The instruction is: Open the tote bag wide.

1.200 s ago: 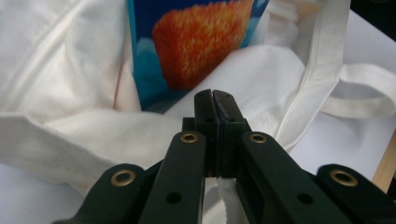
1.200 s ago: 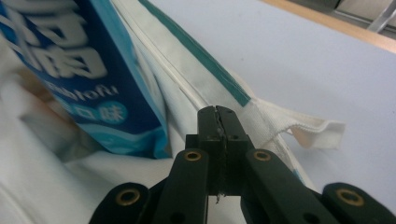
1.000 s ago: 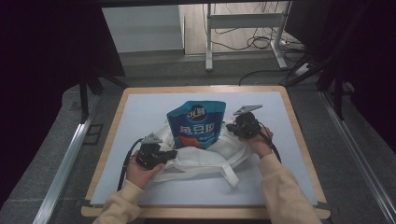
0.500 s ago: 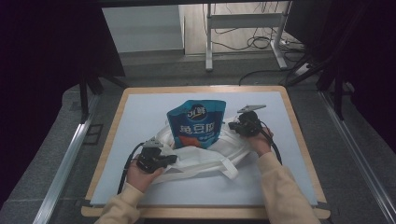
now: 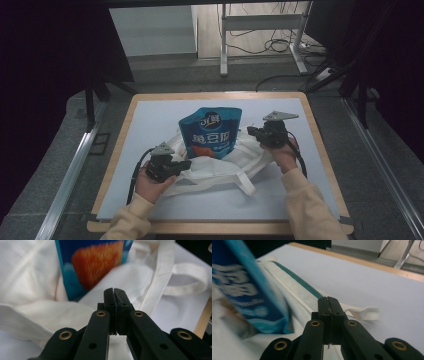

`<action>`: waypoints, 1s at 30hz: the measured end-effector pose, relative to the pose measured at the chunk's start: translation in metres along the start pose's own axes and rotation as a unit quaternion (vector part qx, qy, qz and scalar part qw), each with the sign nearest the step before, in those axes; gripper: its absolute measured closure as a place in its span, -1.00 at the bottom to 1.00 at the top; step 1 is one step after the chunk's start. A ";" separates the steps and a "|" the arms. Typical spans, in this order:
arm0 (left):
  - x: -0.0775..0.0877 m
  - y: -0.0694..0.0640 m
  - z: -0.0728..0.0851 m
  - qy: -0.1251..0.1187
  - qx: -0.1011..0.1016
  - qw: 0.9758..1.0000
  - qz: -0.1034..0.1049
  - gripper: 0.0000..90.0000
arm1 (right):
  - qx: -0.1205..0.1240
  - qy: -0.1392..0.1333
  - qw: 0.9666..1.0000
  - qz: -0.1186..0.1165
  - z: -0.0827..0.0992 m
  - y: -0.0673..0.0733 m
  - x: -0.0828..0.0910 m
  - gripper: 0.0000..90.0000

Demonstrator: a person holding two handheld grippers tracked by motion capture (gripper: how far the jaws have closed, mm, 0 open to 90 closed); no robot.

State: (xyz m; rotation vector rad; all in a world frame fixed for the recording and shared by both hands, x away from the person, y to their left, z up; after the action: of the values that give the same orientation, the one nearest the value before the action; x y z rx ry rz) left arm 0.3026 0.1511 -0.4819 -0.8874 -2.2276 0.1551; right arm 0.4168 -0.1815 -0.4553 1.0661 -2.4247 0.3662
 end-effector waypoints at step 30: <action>0.033 0.075 0.047 -0.036 0.052 0.992 -0.113 -0.20 | -0.044 0.002 0.999 0.018 0.109 0.010 0.092 -0.19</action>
State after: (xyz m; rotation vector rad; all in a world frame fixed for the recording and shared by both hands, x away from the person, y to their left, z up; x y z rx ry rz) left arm 0.2959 0.2358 -0.5234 -0.5763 -2.3447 0.1965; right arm 0.3220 -0.2771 -0.5024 0.9829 -2.4354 0.2707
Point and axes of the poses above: each handheld gripper's, and its own axes: x roughly backward along the jaws, z roughly out of its underside, y roughly to its left, the point moved 2 cm from there along -x, roughly forward along the jaws, and after that the axes turned 9 degrees about x, right-handed, at the moved point
